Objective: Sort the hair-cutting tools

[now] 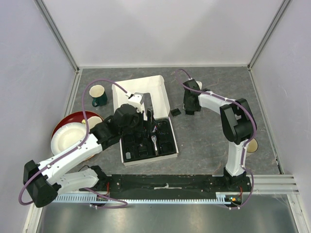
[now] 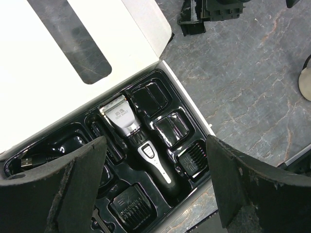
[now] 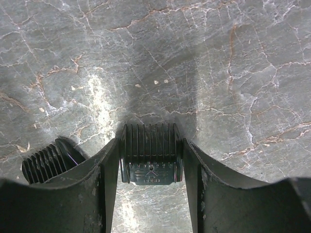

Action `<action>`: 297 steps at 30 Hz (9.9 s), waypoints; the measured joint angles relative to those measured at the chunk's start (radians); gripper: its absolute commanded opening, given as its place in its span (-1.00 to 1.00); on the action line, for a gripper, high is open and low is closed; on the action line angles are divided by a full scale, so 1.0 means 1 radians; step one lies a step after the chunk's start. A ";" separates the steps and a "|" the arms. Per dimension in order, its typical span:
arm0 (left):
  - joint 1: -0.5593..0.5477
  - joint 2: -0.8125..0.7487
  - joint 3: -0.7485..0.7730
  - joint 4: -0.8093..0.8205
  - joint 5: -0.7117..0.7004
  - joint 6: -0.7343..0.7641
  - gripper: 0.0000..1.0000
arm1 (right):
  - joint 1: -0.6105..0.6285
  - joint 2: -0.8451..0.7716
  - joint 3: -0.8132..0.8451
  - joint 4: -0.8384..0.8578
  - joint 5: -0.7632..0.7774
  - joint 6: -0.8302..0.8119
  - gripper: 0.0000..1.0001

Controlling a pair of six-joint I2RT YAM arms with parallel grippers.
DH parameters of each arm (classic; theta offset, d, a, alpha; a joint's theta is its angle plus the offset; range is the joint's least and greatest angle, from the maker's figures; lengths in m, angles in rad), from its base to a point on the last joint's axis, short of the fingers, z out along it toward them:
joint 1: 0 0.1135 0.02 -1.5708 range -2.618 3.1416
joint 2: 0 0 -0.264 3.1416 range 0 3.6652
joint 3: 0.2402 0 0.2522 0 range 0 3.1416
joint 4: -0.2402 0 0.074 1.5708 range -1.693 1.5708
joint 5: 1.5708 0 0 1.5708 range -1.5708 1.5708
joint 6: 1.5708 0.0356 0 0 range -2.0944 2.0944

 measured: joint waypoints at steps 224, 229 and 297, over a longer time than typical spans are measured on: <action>0.189 0.580 -0.050 0.276 0.732 -0.373 0.09 | 0.104 -0.980 -0.621 -0.073 -0.137 0.352 0.88; 0.189 0.534 -0.038 0.195 0.679 -0.332 0.04 | 0.104 -0.980 -0.622 -0.074 -0.140 0.352 0.88; 0.154 0.310 0.312 0.016 0.249 -0.061 0.41 | 0.104 -1.059 -0.509 -0.170 -0.070 0.303 0.96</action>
